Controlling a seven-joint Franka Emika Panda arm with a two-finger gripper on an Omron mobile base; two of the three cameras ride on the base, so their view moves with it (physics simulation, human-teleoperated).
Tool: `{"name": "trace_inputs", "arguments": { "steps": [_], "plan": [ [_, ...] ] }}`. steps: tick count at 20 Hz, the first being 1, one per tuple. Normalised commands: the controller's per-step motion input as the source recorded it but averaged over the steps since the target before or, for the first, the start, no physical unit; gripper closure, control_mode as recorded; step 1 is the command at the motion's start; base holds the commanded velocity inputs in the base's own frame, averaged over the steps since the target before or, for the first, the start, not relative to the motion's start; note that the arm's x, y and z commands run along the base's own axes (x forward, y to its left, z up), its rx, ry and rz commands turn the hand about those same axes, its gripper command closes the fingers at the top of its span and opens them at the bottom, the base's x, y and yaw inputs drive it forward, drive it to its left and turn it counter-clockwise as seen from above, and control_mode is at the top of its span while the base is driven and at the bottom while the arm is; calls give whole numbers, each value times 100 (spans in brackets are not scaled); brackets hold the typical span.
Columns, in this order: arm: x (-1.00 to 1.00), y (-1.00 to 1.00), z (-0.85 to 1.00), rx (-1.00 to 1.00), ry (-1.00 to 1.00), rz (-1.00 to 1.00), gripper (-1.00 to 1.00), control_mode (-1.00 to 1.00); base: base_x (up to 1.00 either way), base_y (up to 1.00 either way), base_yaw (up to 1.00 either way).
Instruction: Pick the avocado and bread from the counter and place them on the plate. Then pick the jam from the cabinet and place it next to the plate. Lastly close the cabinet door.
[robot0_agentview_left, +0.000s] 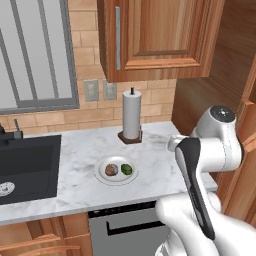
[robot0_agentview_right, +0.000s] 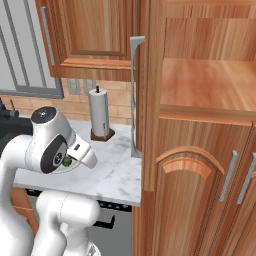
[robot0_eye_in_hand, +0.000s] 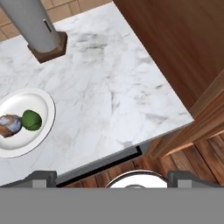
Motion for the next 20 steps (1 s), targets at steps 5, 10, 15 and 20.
{"name": "trace_inputs", "arguments": {
  "steps": [5, 10, 15, 20],
  "plan": [
    [-8, -10, 0, 0, -1, 0, -100, -100, 0, 0, 0],
    [-23, -1, 0, 0, -4, 0, -100, -100, 0, 0, 0],
    [-48, -1, 0, 0, -9, 0, -100, -100, 0, 0, 0],
    [-16, 0, 0, 0, -1, 0, -100, -100, 0, 0, 0]
  ]
}}
